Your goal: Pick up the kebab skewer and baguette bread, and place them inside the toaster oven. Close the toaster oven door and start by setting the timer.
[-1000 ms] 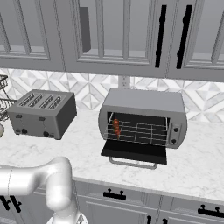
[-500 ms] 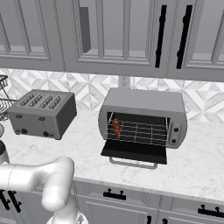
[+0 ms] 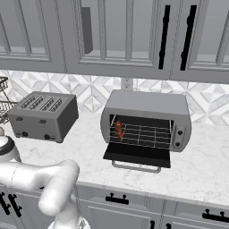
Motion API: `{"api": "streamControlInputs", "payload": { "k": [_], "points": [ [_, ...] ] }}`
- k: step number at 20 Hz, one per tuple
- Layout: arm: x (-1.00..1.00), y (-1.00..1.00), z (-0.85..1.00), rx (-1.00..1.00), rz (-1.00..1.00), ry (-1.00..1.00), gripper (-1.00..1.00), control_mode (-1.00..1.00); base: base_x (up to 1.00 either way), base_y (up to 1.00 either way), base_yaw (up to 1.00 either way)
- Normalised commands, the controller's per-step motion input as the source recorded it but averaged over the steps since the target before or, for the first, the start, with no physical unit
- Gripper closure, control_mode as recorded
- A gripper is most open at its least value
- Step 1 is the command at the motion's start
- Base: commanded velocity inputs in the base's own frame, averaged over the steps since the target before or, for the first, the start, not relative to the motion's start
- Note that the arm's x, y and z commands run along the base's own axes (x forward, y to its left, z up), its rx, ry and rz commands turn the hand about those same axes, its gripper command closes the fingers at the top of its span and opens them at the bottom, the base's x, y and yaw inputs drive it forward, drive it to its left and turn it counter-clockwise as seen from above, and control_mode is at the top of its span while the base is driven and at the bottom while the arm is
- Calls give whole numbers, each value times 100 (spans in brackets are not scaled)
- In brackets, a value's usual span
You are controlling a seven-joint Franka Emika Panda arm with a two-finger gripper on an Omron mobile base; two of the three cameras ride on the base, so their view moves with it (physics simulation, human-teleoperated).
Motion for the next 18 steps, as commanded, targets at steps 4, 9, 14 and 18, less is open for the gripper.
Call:
{"api": "streamControlInputs", "payload": {
  "k": [4, 9, 14, 18],
  "points": [
    [-1, 0, -45, 0, 0, 8, 100, -100, 0, 0, 0],
    [-22, -11, -12, 0, 0, 2, 100, -100, 0, 0, 0],
    [-53, -57, 30, 0, 0, 0, 100, -100, 0, 0, 0],
    [-77, -97, 57, 0, 0, 0, 100, -100, 0, 0, 0]
  ]
}}
